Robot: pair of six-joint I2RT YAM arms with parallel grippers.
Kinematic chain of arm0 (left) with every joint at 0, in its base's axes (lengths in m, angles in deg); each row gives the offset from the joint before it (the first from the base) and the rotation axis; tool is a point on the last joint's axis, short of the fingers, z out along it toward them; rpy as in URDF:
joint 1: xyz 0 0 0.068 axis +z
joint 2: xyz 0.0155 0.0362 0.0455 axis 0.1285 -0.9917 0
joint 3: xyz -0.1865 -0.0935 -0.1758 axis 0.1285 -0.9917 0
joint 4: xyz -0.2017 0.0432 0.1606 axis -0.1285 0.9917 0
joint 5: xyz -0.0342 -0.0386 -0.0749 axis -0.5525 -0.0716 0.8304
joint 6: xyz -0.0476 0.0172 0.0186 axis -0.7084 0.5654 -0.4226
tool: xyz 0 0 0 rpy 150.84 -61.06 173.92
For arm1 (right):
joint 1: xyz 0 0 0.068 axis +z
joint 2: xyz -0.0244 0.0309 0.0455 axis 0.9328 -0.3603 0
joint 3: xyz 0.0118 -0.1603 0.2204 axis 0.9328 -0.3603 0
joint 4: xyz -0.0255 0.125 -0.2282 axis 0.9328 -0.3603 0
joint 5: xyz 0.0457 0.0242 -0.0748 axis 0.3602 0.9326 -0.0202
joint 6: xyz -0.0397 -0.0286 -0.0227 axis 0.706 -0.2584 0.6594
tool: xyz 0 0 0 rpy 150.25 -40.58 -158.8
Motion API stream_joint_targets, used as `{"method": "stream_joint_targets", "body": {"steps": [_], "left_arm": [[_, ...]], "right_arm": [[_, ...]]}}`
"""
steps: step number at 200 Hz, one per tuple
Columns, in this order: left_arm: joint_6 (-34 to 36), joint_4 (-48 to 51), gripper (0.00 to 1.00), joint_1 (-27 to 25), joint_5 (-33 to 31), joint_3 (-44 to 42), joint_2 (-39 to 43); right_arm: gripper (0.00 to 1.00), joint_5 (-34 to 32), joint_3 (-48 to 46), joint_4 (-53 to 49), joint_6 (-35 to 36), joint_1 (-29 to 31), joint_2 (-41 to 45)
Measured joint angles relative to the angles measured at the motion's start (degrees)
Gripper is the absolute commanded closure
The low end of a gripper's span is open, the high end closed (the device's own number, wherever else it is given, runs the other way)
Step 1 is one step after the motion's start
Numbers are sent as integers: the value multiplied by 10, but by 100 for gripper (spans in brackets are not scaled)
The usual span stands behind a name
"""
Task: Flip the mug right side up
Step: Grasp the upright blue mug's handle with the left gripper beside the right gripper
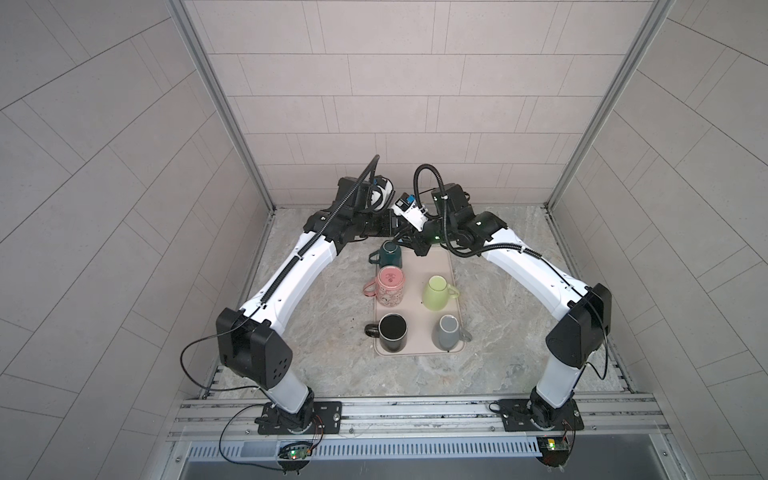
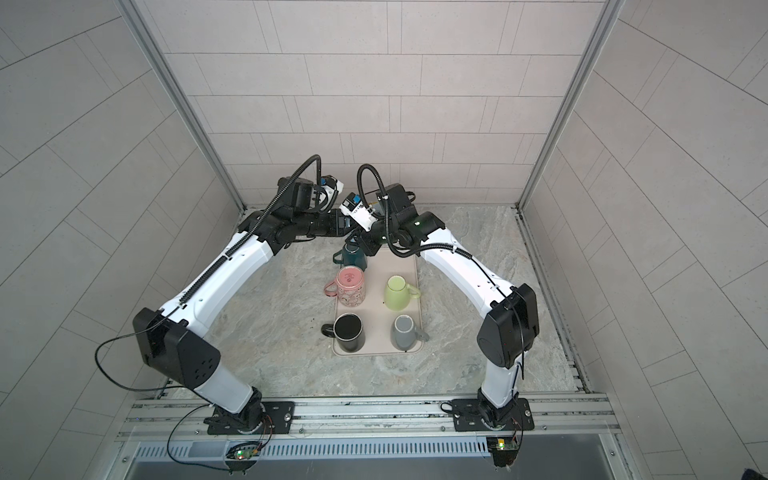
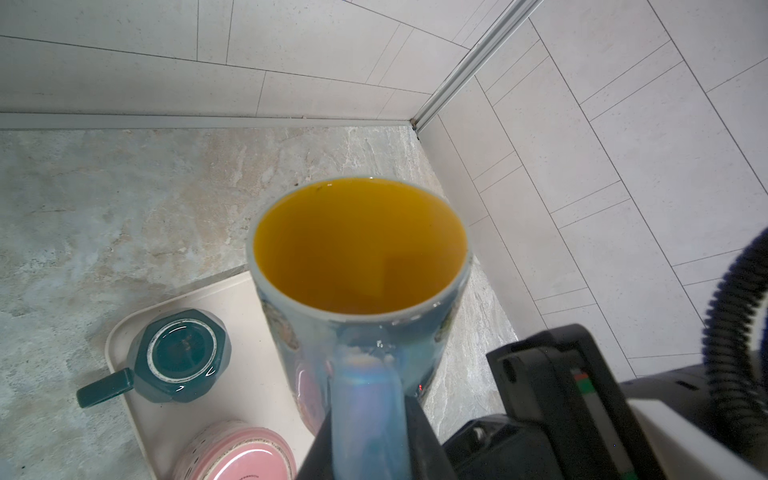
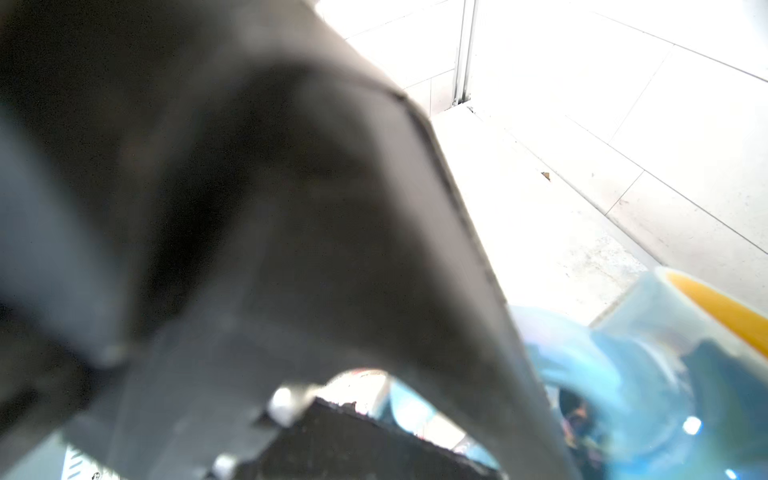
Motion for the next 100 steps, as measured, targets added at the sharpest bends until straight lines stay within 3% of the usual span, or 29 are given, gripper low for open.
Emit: {"method": "stream_joint_targets", "body": {"steps": [7,81,100], "left_arm": [[-1,0,100,0,0,1,-1],[-8,1,100,0,-5,4,-4],[-9,0,100,0,-7,4,-4]], "right_arm": [[100,-1,0,1,0,0,0],[100,-11,0,4,0,0,0],[87,-13,0,5,0,0,0]]}}
